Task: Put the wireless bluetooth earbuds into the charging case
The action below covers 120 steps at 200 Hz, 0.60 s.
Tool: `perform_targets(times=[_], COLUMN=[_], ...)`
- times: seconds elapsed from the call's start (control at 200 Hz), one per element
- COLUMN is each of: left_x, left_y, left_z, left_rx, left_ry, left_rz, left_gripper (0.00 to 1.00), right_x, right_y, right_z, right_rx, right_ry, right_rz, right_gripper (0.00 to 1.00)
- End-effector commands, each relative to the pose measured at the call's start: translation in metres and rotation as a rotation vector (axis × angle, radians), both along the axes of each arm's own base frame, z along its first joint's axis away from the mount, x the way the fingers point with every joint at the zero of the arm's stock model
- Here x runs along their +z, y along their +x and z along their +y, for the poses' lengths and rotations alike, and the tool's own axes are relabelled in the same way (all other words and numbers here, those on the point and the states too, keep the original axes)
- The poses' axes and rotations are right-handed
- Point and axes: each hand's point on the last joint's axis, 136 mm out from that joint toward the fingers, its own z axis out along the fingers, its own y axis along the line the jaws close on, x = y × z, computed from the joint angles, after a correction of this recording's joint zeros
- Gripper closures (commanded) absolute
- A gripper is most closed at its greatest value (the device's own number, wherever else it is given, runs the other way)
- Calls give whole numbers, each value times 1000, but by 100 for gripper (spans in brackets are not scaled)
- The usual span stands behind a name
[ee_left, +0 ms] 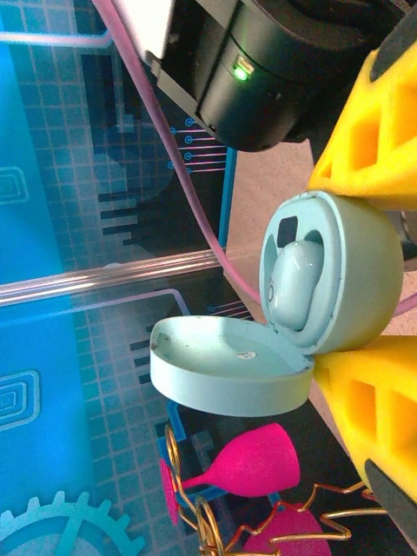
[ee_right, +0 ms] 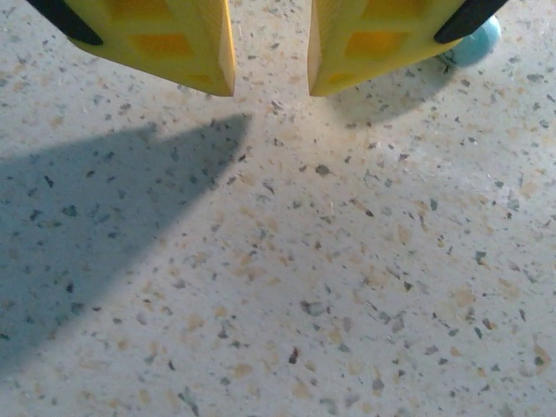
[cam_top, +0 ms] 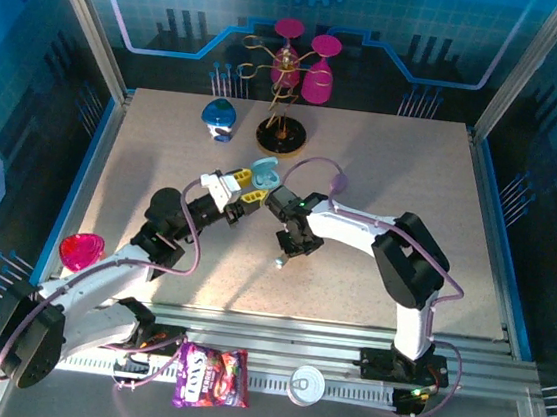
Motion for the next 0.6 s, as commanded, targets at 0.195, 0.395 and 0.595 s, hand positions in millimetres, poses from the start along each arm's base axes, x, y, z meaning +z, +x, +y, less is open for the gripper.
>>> perform_targets(times=[0.195,0.395,0.595], left_x=[32,31,30], left_y=[-5,-7,-8], left_z=[-1,-1,0], left_rx=[-17,-19,-19], left_ry=[-53,-46,-46], left_rz=[-84,-76,-71], left_gripper=[70,70,70], right_x=[23,13,1], right_y=[-6,-18,-20], right_z=[29,55,51], right_rx=[21,108,115], right_ry=[205,386,383], right_rz=[-2,85,124], right_gripper=[70,68,68])
